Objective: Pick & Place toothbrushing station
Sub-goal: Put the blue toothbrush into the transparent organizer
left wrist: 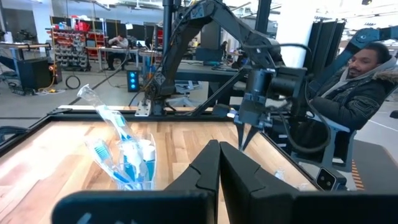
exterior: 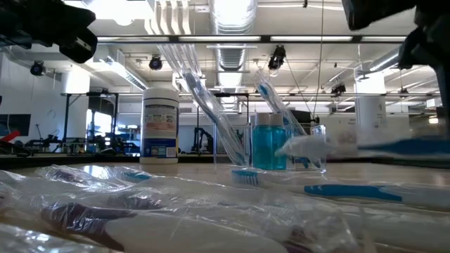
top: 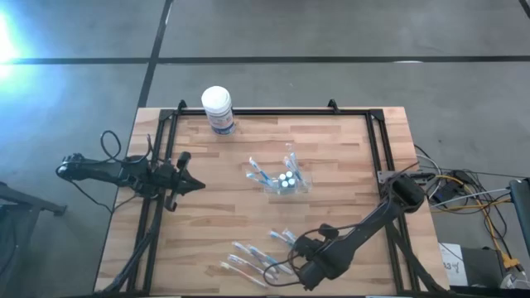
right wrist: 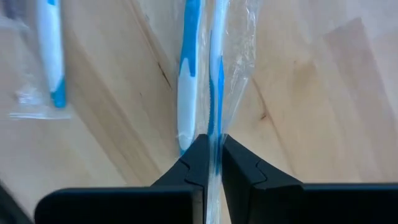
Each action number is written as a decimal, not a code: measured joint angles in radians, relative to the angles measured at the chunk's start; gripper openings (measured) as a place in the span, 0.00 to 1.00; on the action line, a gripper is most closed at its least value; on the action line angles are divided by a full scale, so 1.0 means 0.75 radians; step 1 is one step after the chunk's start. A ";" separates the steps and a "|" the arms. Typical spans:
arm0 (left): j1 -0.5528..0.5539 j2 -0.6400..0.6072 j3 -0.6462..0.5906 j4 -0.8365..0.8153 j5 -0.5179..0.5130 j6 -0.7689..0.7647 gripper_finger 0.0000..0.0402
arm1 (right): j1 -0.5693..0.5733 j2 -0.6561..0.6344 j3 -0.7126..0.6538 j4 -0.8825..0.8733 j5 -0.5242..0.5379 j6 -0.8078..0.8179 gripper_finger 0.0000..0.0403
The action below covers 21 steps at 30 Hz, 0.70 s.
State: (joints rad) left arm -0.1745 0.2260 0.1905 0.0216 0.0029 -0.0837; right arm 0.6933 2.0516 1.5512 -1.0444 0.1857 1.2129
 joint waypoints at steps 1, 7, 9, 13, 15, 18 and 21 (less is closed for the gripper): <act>0.000 0.000 0.000 0.000 0.001 0.000 0.03 | 0.000 -0.013 0.000 -0.003 0.002 -0.001 0.05; 0.000 0.000 0.000 0.000 0.004 -0.005 0.03 | 0.004 -0.121 -0.001 -0.063 0.062 -0.012 0.05; 0.000 0.002 0.000 0.000 0.007 -0.005 0.03 | 0.013 -0.167 -0.002 -0.068 0.140 -0.025 0.05; 0.000 0.006 0.000 0.003 0.007 -0.005 0.03 | 0.036 -0.266 -0.012 -0.063 0.370 -0.116 0.05; 0.000 0.007 0.000 0.006 0.007 -0.014 0.03 | 0.046 -0.317 -0.032 -0.063 0.476 -0.154 0.05; 0.000 0.010 0.000 0.007 0.008 -0.065 0.03 | 0.045 -0.390 -0.075 -0.033 0.604 -0.228 0.05; 0.000 0.035 0.000 0.017 0.009 -0.111 0.03 | 0.024 -0.467 -0.184 0.173 0.700 -0.394 0.05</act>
State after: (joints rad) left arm -0.1745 0.2526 0.1905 0.0346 0.0096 -0.1669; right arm 0.7111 1.7017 1.4128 -0.9150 0.7110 0.9176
